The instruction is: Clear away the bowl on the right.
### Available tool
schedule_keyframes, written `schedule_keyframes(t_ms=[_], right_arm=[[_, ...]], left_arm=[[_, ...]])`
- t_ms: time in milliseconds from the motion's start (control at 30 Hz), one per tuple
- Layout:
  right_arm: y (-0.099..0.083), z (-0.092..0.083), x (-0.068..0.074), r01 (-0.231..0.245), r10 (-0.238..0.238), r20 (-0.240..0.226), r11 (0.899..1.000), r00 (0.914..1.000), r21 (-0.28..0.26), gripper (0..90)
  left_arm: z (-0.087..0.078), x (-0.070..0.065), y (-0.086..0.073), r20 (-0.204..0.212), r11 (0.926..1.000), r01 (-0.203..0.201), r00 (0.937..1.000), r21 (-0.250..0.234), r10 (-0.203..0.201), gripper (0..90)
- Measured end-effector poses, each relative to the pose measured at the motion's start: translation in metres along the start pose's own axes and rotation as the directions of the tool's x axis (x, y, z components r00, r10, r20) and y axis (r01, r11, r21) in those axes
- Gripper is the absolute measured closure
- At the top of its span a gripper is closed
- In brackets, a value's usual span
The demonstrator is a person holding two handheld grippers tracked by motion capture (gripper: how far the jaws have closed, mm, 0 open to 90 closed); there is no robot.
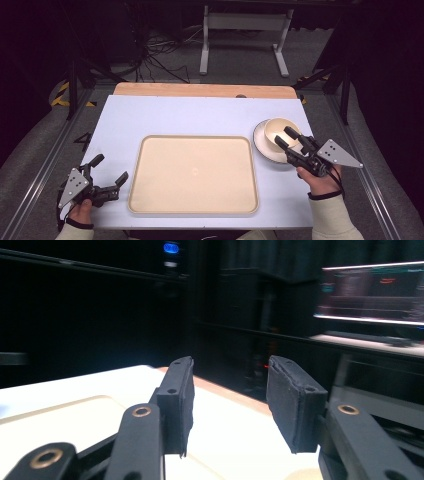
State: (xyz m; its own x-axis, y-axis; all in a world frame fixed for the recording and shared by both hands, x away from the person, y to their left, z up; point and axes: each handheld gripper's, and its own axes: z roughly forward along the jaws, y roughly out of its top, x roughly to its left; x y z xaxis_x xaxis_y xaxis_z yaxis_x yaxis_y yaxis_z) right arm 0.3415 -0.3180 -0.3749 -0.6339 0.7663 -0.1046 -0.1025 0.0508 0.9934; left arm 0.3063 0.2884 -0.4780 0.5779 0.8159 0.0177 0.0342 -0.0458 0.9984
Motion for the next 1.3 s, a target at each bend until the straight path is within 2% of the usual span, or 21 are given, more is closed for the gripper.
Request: schedule_keyframes(t_ms=[67,200,300,467,600,633,700,800,900,967,1033,1067,1233,1267,1300], right_arm=[[0.001,0.001,-0.006,-0.005,0.004,0.018,1.000,0.9998,0.030,53.7],[0.004,0.004,-0.014,-0.018,0.017,0.011,0.995,0.9998,0.103,53.7],[0.006,0.008,-0.018,0.000,0.000,0.004,0.989,1.0000,0.149,53.6],[0.010,0.011,-0.022,0.001,-0.001,0.000,0.986,1.0000,0.166,51.5],[0.014,0.015,-0.025,-0.008,0.008,0.003,0.976,1.0000,0.215,49.5],[0.015,0.015,-0.025,-0.020,0.018,0.012,0.976,0.9998,0.217,49.8],[0.015,0.015,-0.027,-0.030,0.019,0.054,0.976,0.9984,0.216,57.6],[0.017,0.015,-0.029,-0.025,0.003,0.091,0.971,0.9958,0.236,58.8],[0.016,0.017,-0.030,-0.029,0.011,0.074,0.969,0.9972,0.247,56.5],[0.016,0.019,-0.031,-0.029,0.009,0.072,0.959,0.9973,0.282,51.4],[0.015,0.022,-0.033,-0.031,0.007,0.075,0.942,0.9972,0.335,50.7],[0.015,0.023,-0.034,-0.034,0.009,0.069,0.928,0.9976,0.372,50.7],[0.012,0.029,-0.033,0.007,-0.032,0.044,0.874,0.9985,0.486,51.0],[0.011,0.031,-0.032,-0.009,-0.008,0.032,0.857,0.9995,0.515,51.0],[0.010,0.033,-0.032,-0.008,-0.006,0.024,0.841,0.9997,0.541,51.2]], left_arm=[[0.000,0.000,0.000,0.000,1.0000,-0.002,1.0000,0.001,0.002,0.2],[0.000,0.000,0.000,0.000,1.0000,0.001,1.0000,0.002,-0.001,0.2],[0.000,0.000,0.000,0.000,1.0000,0.001,1.0000,0.002,-0.001,0.2],[0.000,0.000,0.000,0.000,1.0000,0.001,1.0000,0.002,-0.001,0.2],[0.000,0.000,0.000,0.000,1.0000,0.001,1.0000,0.001,-0.001,0.2],[0.000,0.000,0.000,0.000,1.0000,0.001,1.0000,0.001,-0.001,0.2],[0.000,0.000,0.000,0.000,1.0000,0.000,1.0000,0.001,0.000,0.2],[0.000,0.000,0.000,0.000,1.0000,0.000,1.0000,0.001,0.000,0.2],[0.000,0.000,0.000,0.000,1.0000,0.000,1.0000,0.001,0.000,0.2],[0.000,0.000,0.000,0.000,1.0000,0.000,1.0000,0.001,0.000,0.2],[0.000,0.000,0.000,0.000,1.0000,0.000,1.0000,0.000,0.000,0.2],[0.000,0.000,0.000,0.000,1.0000,0.001,1.0000,0.000,-0.001,0.2],[0.000,0.000,0.000,0.000,1.0000,0.000,1.0000,0.000,0.000,0.2],[0.000,0.000,0.000,0.000,1.0000,0.000,1.0000,0.000,0.000,0.2],[0.000,0.000,0.000,0.000,1.0000,-0.002,1.0000,0.001,0.002,0.2]])
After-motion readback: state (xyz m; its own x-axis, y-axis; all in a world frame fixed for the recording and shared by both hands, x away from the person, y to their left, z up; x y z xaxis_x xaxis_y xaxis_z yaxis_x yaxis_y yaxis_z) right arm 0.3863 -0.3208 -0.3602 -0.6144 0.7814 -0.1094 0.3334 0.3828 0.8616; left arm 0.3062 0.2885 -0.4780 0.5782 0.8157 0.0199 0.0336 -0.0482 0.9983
